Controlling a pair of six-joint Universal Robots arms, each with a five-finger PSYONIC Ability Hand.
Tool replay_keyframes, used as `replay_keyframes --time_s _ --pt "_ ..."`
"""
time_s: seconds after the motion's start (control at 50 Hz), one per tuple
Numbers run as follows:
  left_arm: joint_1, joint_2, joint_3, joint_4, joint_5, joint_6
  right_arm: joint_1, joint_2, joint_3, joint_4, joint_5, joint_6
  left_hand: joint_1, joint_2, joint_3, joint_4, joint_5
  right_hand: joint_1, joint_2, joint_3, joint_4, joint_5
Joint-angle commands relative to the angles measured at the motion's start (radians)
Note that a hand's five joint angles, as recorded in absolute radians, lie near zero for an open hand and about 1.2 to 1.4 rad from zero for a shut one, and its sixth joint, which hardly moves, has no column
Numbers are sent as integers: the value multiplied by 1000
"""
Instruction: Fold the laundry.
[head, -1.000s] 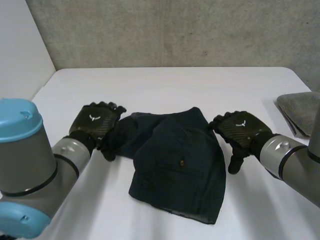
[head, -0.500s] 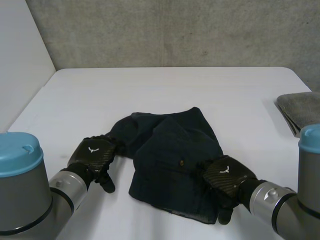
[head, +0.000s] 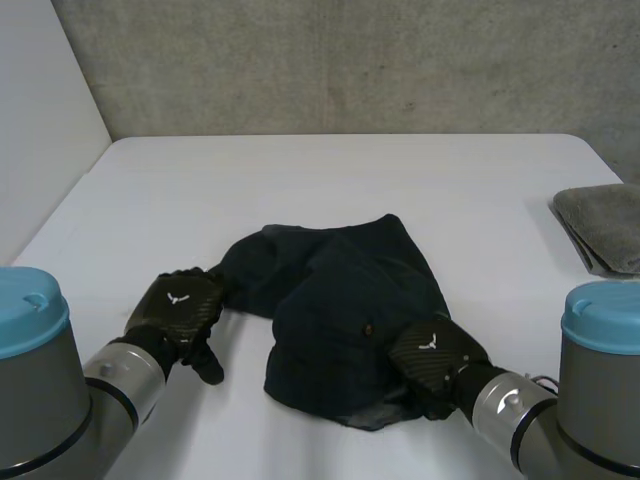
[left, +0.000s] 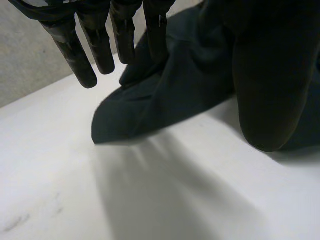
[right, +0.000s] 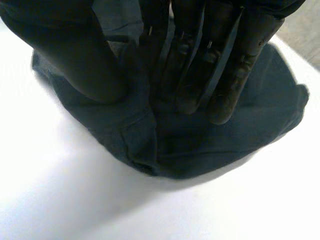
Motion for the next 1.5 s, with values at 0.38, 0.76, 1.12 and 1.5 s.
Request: replay_keyframes --time_s 0.38,0.76,1.12,1.5 --pt "186 283 24 10 -11 -35 264 -25 -686 87 155 177 -31 -31 -29 -35 -35 442 223 217 213 256" --pt "375 385 -8 4 112 -147 367 239 -998 187 280 171 -31 -31 -29 -35 -35 442 223 217 213 256" --pt "345 271 -11 13 118 -138 -163 141 -843 166 260 165 -28 -28 -26 -32 -32 442 223 217 213 256" --pt "153 -61 93 42 113 -123 -297 260 -845 164 316 137 -7 -7 -6 -12 -11 -780 -999 -1005 -1009 -965"
